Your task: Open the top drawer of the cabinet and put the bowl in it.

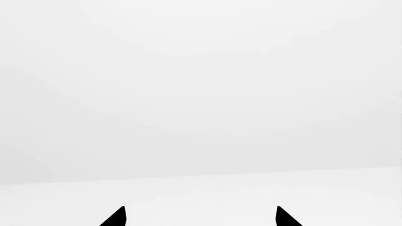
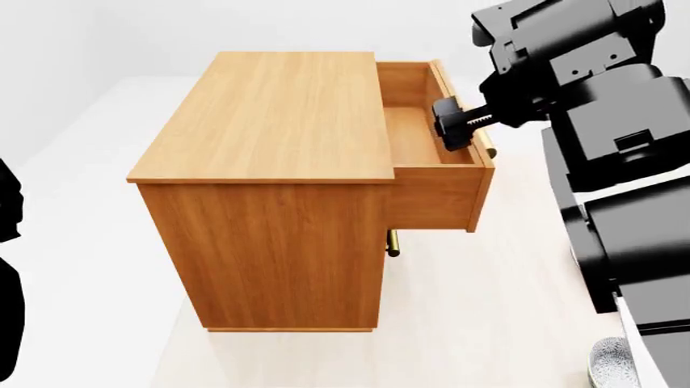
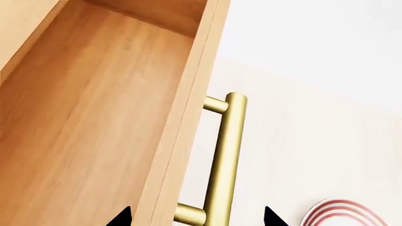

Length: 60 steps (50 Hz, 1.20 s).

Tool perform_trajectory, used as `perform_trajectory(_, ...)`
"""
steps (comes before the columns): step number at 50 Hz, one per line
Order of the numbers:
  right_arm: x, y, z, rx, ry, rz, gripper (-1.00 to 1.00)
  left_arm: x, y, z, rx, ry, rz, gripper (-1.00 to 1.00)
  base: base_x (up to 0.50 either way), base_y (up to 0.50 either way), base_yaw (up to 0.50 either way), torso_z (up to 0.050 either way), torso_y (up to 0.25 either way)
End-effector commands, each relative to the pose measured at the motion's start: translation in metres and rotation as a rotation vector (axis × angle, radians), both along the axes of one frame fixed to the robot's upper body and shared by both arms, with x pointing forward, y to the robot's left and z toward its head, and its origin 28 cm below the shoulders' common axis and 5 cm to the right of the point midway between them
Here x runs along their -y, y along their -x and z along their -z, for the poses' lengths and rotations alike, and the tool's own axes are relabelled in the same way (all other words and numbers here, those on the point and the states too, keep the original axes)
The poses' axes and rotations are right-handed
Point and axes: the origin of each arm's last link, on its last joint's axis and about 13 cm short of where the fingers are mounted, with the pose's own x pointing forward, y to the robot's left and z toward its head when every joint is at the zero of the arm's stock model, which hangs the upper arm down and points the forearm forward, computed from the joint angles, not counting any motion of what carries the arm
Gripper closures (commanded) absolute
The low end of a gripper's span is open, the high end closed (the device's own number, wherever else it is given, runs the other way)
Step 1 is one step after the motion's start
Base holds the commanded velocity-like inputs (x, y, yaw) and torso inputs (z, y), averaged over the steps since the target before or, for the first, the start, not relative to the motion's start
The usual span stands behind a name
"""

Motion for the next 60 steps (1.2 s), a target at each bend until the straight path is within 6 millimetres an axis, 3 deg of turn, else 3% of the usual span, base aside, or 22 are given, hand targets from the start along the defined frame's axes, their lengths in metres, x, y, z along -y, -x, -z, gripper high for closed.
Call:
perform_trajectory(1, 0.012, 0.001, -0.001, 0.010, 0.131, 0.072, -1.00, 0.000, 0.000, 0.000, 0.000, 0.000, 0.001, -1.00, 0.00, 0.00, 0.00, 0.000, 0.000)
perform_trajectory(12, 0.025, 0.003, 0.000, 0.008, 0.243, 0.145, -1.00, 0.000, 0.000, 0.000, 0.000, -0.002, 0.001, -1.00, 0.00, 0.00, 0.00, 0.000, 0.000)
perform_trajectory(39, 0.057, 0.014, -0.012, 0.011, 0.304, 0.262, -1.00, 0.000, 0.000, 0.000, 0.002, -0.003, 0.006, -1.00, 0.00, 0.00, 0.00, 0.000, 0.000)
perform_trajectory(60, 0.080, 0.019, 0.002, -0.038, 0.354, 0.357, -1.00, 0.001, -0.001, 0.000, 0.005, -0.007, 0.007, -1.00, 0.00, 0.00, 0.00, 0.000, 0.000)
